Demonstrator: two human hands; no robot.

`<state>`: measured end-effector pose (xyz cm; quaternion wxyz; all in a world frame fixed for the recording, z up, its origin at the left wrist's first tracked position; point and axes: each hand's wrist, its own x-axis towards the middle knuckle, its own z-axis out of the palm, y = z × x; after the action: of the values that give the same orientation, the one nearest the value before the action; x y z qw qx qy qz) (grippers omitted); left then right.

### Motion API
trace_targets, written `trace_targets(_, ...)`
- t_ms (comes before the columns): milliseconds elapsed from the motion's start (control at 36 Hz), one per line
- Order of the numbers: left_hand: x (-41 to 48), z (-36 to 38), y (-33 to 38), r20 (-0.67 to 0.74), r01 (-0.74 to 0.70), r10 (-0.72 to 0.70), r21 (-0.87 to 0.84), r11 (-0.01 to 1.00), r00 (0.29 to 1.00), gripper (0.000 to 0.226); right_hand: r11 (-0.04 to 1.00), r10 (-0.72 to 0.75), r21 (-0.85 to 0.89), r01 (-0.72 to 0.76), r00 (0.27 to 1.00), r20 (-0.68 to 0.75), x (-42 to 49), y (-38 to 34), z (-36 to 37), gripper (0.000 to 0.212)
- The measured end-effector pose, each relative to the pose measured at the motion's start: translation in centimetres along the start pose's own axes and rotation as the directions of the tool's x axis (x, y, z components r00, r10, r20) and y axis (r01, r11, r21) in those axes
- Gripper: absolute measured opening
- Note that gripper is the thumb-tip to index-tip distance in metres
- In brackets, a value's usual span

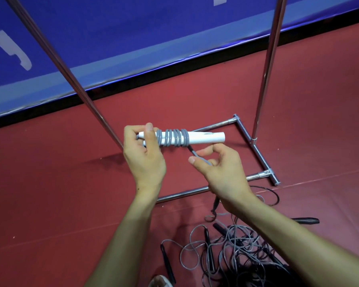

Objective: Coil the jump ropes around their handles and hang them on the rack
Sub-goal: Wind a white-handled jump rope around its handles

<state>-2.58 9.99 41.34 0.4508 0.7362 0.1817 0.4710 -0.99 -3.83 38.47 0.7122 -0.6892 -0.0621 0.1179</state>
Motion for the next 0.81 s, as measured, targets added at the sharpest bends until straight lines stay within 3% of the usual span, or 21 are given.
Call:
trace_targets(361,-0.2,0.4,-0.3,0.03,-0.12,0.118,0.057,0.991,0.993,0.015,0.924,-0.123,-0.363,0.116,0.992,0.004,-0.2,-0.3,0.0,0.028)
trace_targets(500,-0.1,0.3,-0.8,0.052,-0.17,0.165,0.115,0.979,0.985,0.014,0.956,0.01,-0.294,0.004,0.999,0.046,0.0,0.2,0.2,0.03)
trace_targets(667,-0.4,0.3,-1.1,0.088,-0.208,0.197,0.139,0.968,0.977,0.017,0.83,0.065,-0.554,0.058,0.978,0.2,-0.5,-0.4,-0.2,0.026)
trace_targets(722,-0.5,0.3,-1.1,0.1,-0.222,0.209,0.147,0.964,0.973,0.017,0.854,0.112,-0.519,0.017,0.97,0.216,-0.4,-0.4,-0.1,0.021)
trace_targets(806,-0.5,0.4,-1.1,0.109,-0.234,0.218,0.154,0.96,0.97,0.018,0.956,0.201,-0.254,-0.149,0.961,0.191,-0.3,-0.1,0.4,0.021)
